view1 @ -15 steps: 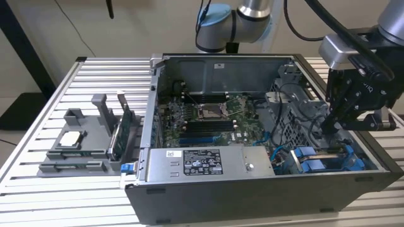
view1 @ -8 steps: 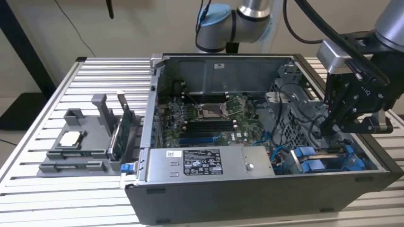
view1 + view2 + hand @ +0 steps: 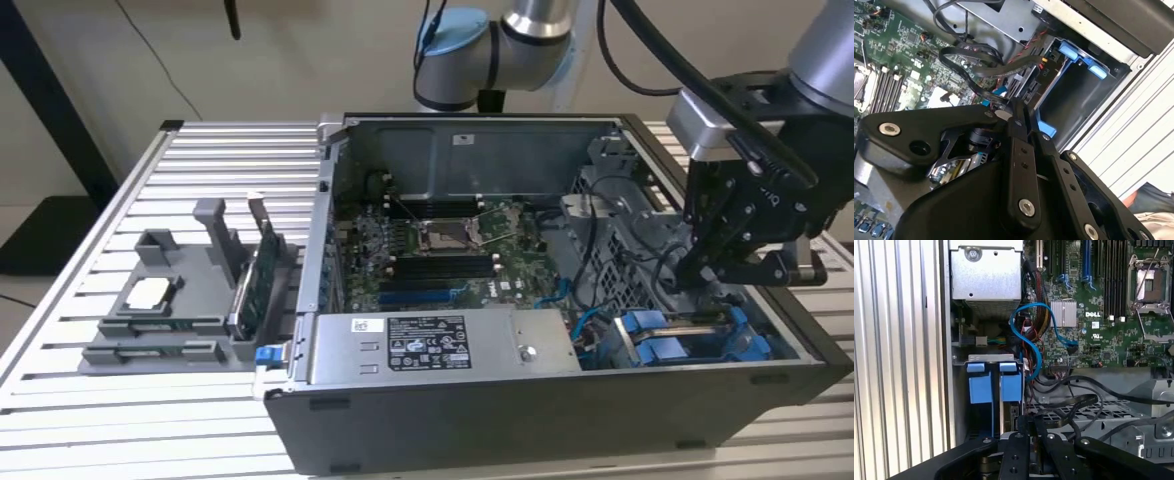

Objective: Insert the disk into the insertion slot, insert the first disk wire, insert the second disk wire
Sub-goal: 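Insert the second disk wire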

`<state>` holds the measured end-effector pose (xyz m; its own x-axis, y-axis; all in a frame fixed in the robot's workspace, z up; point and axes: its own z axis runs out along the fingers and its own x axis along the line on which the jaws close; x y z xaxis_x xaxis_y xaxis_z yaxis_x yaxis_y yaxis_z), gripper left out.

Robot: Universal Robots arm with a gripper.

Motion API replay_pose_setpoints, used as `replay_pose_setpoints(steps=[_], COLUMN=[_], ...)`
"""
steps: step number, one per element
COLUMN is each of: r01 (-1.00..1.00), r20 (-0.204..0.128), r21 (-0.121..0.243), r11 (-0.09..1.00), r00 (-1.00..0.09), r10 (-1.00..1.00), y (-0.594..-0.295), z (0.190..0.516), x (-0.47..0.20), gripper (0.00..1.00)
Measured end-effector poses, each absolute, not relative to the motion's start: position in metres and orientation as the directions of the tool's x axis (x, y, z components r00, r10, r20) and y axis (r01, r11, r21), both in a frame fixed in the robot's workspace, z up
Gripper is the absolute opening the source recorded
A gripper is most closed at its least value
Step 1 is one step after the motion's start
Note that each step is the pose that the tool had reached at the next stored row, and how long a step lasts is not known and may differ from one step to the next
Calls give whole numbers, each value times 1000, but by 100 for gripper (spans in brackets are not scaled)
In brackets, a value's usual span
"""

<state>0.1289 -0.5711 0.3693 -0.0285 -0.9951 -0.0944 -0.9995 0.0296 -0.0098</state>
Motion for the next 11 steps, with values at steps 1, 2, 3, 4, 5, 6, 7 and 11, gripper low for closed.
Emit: replay_pose_setpoints(steps=[1,2,3,4,5,6,7,11], r01=[-1000,-1000,-1000,-1000,-1000,-1000,-1000,-1000], r20=[-94,-94,-94,-94,-94,-94,-94,-94], r21=[-10,-10,-10,-10,-10,-10,-10,-10], r11=[30,30,30,30,30,30,30,30], r00=[-29,-29,-29,-29,-29,-29,-29,-29], r10=[-995,-995,-995,-995,-995,-995,-995,-995], y=[-571,-571,-572,-573,-573,-574,-575,-578], z=[368,366,365,363,362,361,361,357], x=[129,129,129,129,129,130,130,135], gripper=[16,16,16,16,16,16,16,16])
